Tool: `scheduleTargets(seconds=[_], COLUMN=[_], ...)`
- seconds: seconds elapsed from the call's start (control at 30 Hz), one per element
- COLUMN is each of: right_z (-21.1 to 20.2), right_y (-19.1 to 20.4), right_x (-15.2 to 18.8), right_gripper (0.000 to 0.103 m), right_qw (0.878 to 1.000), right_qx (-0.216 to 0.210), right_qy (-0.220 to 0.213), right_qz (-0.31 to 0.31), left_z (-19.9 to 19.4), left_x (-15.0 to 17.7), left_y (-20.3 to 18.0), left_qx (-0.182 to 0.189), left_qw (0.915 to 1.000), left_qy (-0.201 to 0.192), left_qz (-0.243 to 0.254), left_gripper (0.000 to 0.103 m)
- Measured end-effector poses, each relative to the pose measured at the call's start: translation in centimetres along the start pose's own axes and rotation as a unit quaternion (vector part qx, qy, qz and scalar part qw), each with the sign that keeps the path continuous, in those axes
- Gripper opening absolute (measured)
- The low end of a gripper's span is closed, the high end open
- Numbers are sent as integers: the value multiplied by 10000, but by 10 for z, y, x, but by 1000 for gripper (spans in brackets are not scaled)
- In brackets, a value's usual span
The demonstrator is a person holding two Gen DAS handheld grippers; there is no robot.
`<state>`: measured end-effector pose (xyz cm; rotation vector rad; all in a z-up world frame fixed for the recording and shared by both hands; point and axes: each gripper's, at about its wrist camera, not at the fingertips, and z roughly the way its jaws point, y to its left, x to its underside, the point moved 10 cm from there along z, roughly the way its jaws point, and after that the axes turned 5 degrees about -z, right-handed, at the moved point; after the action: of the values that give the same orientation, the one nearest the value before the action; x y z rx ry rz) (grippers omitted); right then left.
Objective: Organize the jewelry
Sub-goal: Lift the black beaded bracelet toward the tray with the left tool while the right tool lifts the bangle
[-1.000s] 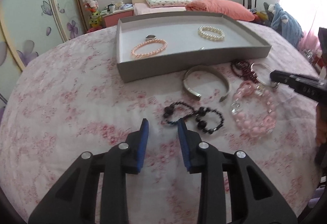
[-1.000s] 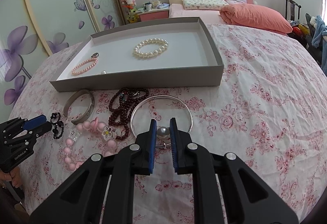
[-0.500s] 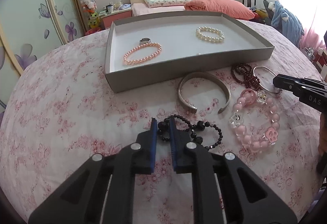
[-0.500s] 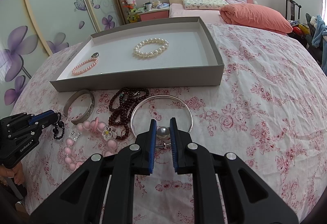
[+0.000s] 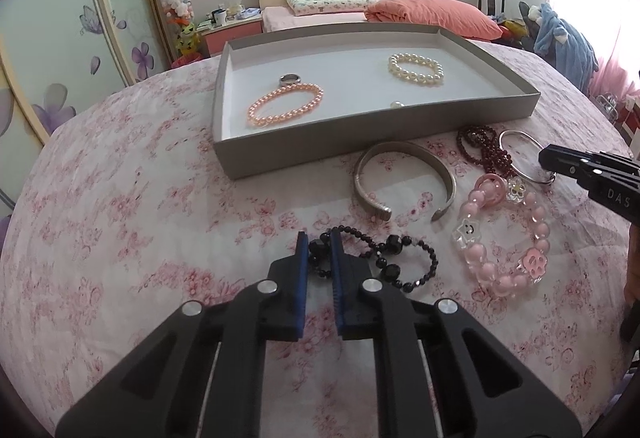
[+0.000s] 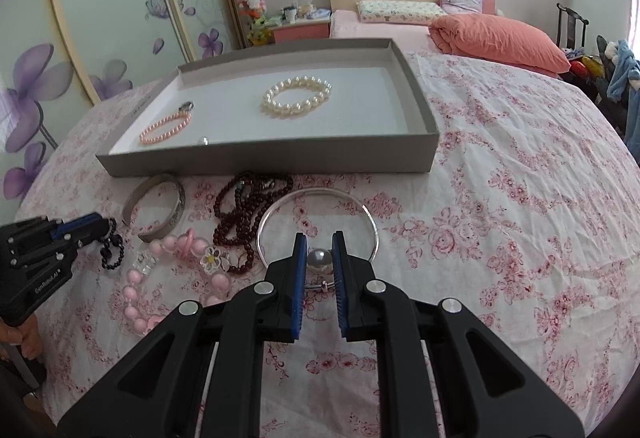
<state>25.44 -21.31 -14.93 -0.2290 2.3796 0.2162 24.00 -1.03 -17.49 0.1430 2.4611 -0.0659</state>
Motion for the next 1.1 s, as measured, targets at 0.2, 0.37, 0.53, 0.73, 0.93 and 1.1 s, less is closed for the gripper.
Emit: scheduleTargets(seconds=[0.2,0.37,0.53,0.73,0.93,1.1], right_z=[-14,-25,-40,-61,-82,-97], right_y=[2,8,20,35,46,52], right_x=[-8,-11,-17,-28,-39,-47], right_gripper=[14,14,14,14,14,14], right_qw=[9996,9988,9970,9932,9876,9823], right_qx=[-24,-126,-230,-282,-230,-106], right_qy=[-273,-465,-738,-1131,-1549,-1853], right_qz=[57,91,82,-5,-121,-257], left_z=[-15,-39,-60,-83,-104,-121], left_x=[0,-8,-12,-21,-31,-39], left_y=[13,18,17,8,0,-5], left_qx=[135,446,685,785,725,633], left_qw=[9992,9949,9895,9855,9821,9794], left_qy=[-171,-482,-760,-1074,-1408,-1688], left_qz=[-339,-762,-1025,-1050,-1016,-908], left_gripper=[11,11,11,11,11,11])
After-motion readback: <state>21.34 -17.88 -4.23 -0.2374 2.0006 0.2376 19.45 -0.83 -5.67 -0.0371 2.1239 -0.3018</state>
